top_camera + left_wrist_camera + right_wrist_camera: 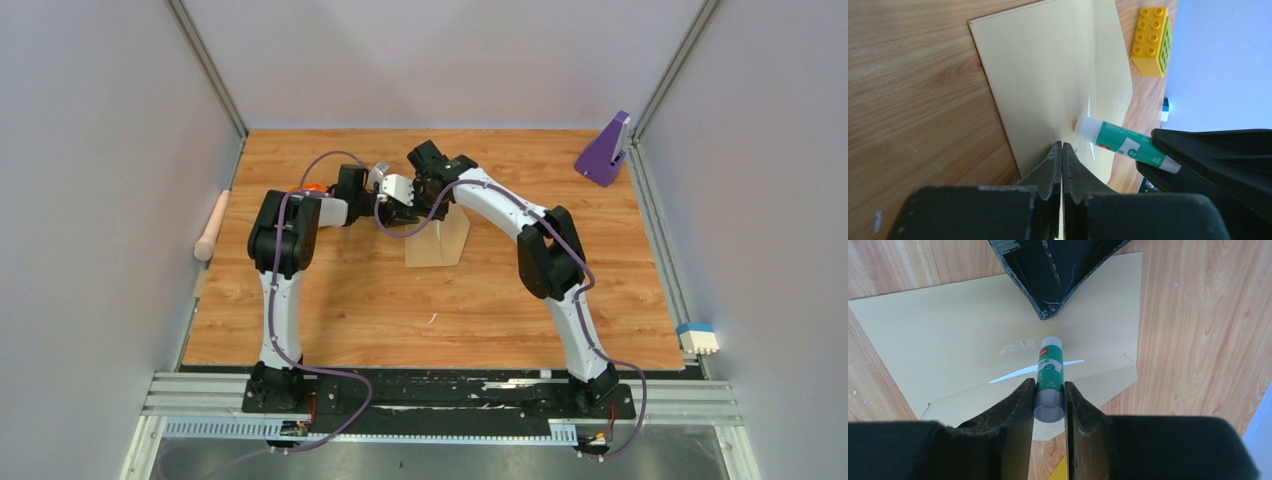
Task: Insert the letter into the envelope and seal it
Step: Paint the envelope at the center of the board.
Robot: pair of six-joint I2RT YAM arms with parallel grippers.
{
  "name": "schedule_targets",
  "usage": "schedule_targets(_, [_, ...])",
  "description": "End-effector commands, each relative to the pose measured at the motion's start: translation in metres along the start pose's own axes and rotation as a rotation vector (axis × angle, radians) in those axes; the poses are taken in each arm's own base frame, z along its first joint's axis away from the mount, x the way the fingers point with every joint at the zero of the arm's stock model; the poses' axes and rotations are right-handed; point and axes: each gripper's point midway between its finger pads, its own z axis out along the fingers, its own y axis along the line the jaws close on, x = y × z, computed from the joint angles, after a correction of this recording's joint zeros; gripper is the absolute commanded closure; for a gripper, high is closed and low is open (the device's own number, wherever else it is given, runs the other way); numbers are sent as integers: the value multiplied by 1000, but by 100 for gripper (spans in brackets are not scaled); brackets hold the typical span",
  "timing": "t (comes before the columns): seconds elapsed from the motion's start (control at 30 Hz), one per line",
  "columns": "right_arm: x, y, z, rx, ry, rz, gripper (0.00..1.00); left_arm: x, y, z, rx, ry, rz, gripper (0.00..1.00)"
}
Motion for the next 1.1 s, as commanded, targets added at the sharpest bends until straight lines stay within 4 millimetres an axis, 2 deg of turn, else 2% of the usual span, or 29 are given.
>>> schedule_targets(0.0, [3,0,7,13,7,5,100,8,21,6,-59,14,1,100])
schedule_targets(0.2, [15,24,4,-77,32,-10,100,8,21,6,-64,12,2,100])
schedule_targets(0.33, [17,40,-5,-140,33,-11,100,8,22,6,-71,11,0,100])
schedule_targets(0.67, [19,45,-20,-137,36,-13,100,7,23,5,-81,7,4,100])
schedule_targets(0.83, [10,50,-27,-157,-4,-15,100,7,23,4,-84,5,7,100])
schedule_targets(1.07, [10,59,-27,-175,10,-30,100,8,23,4,-83,9,5,100])
